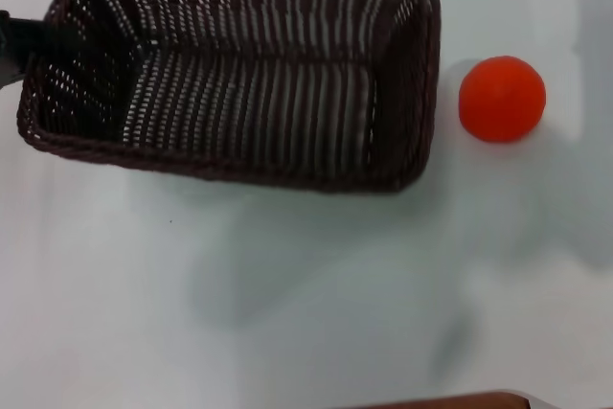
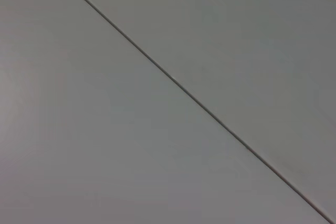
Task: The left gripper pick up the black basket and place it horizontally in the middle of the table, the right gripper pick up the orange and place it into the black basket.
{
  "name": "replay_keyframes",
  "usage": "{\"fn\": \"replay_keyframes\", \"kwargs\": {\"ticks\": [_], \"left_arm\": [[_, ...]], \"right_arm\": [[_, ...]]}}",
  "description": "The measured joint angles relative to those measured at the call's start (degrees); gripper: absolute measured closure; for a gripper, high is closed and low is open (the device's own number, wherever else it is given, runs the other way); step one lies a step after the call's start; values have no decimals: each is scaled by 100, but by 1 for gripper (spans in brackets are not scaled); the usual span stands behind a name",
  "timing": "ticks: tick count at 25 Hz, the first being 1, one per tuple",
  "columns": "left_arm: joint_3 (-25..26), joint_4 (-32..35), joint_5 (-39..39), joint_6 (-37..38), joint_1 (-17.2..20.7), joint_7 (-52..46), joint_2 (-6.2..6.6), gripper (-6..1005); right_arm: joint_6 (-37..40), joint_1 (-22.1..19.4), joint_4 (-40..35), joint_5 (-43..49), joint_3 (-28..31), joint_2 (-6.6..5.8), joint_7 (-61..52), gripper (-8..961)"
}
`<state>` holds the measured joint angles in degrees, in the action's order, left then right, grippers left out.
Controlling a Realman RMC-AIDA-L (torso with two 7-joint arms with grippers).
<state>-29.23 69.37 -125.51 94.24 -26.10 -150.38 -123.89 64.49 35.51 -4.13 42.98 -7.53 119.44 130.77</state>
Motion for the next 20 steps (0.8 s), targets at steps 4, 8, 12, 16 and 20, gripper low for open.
{"fn": "replay_keyframes", "kwargs": {"ticks": [4,8,12,16,20], "left_arm": [[-27,-277,207,-322,161,40,-9,743],[-72,-523,379,-519,272,153,-25,731],[-98,-681,432,-668,370,235,-38,719],[-100,-931,533,-742,407,341,-41,708],[-104,-1180,569,-775,406,454,-39,696]], "right_arm": [[-8,0,0,0,7,0,-13,115],[-13,0,0,0,7,0,-23,115],[-20,-1,0,0,7,2,-62,114],[-81,4,0,0,5,7,-68,114],[-99,28,0,0,0,9,-69,114]]}}
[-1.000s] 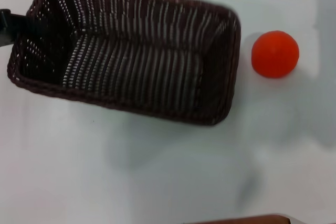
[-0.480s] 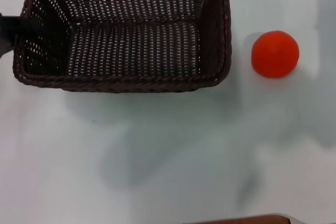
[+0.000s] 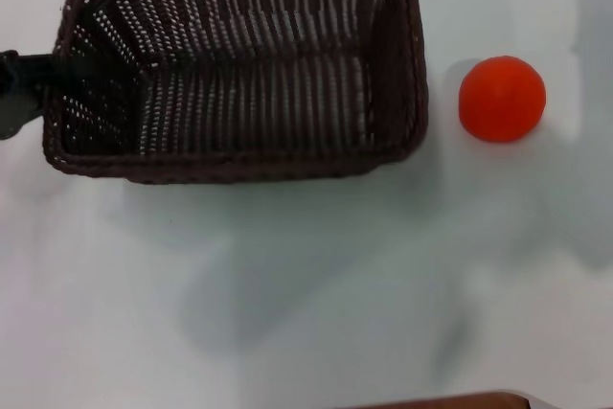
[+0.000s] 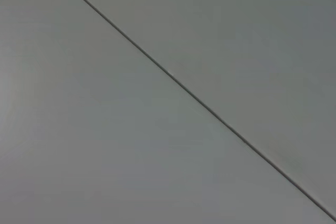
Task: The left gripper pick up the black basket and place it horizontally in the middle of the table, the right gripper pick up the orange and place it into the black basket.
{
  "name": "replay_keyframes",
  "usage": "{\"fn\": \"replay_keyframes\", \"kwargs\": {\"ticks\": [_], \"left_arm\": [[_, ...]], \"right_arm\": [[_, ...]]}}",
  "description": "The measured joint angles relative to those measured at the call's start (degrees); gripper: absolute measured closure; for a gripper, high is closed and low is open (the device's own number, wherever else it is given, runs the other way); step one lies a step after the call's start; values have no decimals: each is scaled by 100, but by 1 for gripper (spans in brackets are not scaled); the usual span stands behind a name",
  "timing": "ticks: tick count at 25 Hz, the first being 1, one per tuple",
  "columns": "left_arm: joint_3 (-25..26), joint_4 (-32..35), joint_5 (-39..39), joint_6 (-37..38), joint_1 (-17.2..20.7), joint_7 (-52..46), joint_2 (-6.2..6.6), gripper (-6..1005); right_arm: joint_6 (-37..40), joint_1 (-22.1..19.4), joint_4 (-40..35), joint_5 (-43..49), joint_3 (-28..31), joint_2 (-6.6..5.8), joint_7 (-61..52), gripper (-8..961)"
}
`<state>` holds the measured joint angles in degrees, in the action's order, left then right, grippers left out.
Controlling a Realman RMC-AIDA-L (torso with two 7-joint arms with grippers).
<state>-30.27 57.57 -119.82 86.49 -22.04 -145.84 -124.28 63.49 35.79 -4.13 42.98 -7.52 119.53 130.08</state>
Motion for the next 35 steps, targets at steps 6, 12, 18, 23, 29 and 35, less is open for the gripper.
{"fn": "replay_keyframes", "kwargs": {"ticks": [6,12,18,23,29,35], "left_arm": [[3,-131,36,8,6,101,6,679],[-1,-149,6,28,87,112,17,596],[290,-115,179,-1,140,737,65,455],[606,-126,1187,26,183,2355,51,433],[643,-714,2617,36,199,4594,37,433],[613,-1404,3274,121,58,6094,35,434]], "right_arm": [[-4,30,15,26,-47,0,-1,114],[-11,32,23,46,-49,0,-1,114],[52,4,-66,153,-425,-11,-242,114],[282,-227,-956,900,-1709,-61,-1193,114],[529,-572,-2510,2659,-3046,-431,-3097,114],[1058,-711,-4266,5393,-3328,-779,-5304,114]]}}
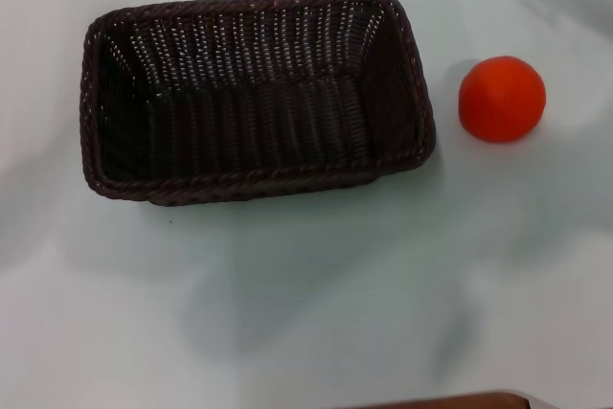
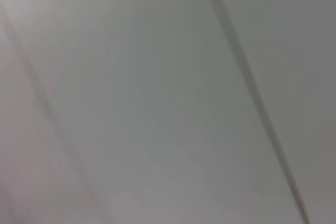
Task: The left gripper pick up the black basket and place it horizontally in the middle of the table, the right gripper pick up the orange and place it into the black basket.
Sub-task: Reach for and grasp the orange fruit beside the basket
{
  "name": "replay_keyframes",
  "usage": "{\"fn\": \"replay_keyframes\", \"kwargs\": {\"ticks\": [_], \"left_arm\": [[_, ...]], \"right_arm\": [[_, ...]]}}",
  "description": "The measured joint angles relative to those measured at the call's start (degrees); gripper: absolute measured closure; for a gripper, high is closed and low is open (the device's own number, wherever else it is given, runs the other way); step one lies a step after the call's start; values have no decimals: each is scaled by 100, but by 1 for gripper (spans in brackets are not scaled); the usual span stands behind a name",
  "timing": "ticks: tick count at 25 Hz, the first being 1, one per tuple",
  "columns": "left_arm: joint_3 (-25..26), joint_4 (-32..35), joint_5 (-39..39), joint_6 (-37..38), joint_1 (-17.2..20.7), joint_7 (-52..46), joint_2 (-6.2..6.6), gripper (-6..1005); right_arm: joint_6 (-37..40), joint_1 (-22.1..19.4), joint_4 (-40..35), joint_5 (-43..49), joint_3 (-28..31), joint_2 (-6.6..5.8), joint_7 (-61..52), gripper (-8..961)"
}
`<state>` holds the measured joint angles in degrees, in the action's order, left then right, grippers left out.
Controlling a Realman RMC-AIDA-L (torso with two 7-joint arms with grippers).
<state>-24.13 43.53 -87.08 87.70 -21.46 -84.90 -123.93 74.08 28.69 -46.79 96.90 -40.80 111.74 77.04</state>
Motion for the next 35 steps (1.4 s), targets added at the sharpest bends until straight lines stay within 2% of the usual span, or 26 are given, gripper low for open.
{"fn": "replay_keyframes", "kwargs": {"ticks": [3,7,15,16,21,26,35], "left_arm": [[-2,-132,120,35,-85,271,0,434],[-6,-150,323,110,-182,478,3,440],[-20,-189,541,94,-461,726,11,434],[-22,-197,542,77,-504,718,14,405],[-18,-269,555,-28,-558,708,10,258],[42,-316,612,-49,-524,597,17,160],[134,-371,635,-53,-392,419,18,163]], "right_arm": [[591,75,-727,1270,47,-58,-834,115],[1329,222,-1329,2527,140,-66,-1459,114],[2085,362,-1479,3761,95,-57,-1562,117],[2122,399,-1483,3954,87,-43,-1564,118],[2141,514,-1489,4349,75,-1,-1592,127],[1924,599,-1324,4452,-148,13,-1598,128],[1164,855,-628,4661,-538,41,-1484,129]]}}
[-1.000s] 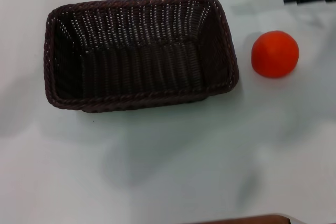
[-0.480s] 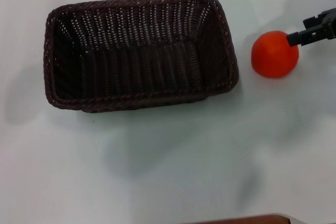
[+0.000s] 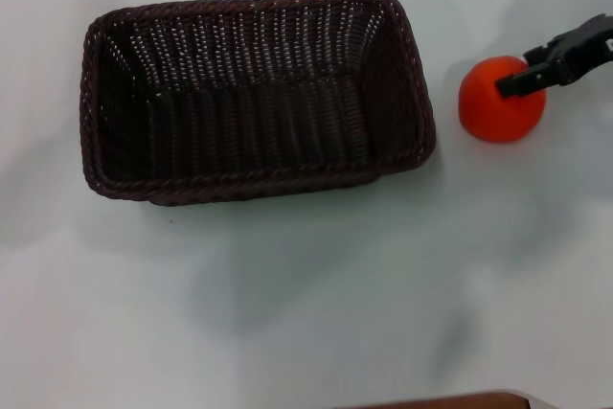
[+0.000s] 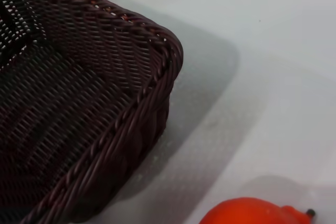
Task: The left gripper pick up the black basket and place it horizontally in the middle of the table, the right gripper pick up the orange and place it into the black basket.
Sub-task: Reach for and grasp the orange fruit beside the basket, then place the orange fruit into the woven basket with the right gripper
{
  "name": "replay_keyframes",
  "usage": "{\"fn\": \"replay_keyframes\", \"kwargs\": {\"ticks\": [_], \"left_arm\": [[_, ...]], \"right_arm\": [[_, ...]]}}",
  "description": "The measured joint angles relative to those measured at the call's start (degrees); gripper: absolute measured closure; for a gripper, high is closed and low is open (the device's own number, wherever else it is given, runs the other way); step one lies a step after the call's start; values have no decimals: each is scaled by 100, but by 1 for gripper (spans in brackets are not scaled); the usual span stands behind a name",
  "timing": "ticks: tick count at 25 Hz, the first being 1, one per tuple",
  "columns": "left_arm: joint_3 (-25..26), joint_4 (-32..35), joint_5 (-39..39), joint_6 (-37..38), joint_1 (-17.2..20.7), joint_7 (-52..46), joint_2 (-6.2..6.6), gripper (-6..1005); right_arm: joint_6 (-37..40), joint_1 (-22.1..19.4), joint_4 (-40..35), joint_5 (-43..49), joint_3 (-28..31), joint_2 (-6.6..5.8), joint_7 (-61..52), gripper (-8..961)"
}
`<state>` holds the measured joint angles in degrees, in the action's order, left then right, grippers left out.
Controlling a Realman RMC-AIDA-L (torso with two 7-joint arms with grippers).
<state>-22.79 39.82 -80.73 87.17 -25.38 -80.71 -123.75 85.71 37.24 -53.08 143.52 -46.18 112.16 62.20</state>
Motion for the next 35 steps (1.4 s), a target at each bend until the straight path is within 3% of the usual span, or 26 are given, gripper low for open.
{"fn": "replay_keyframes", "kwargs": {"ticks": [3,12,17,23,26,32,35], "left_arm": [[2,-2,3,5,32,-3,0,163],[3,-65,5,31,80,-144,8,164],[3,-65,80,72,126,-150,8,164],[3,-66,214,162,194,-156,-6,165],[2,-76,247,189,208,-158,-7,165],[3,-80,263,210,227,-281,-2,166],[2,-80,284,209,250,-284,-2,166]], "right_arm": [[-151,99,226,2,-84,0,69,129],[-354,129,377,-8,-244,52,116,475],[-357,95,378,-22,-207,66,237,720],[-356,74,378,-53,-92,71,353,811],[-273,54,378,-290,265,30,585,834],[-87,-171,381,-1423,1299,-188,1067,870],[9,-327,419,-2410,1668,-228,1281,887]]}}
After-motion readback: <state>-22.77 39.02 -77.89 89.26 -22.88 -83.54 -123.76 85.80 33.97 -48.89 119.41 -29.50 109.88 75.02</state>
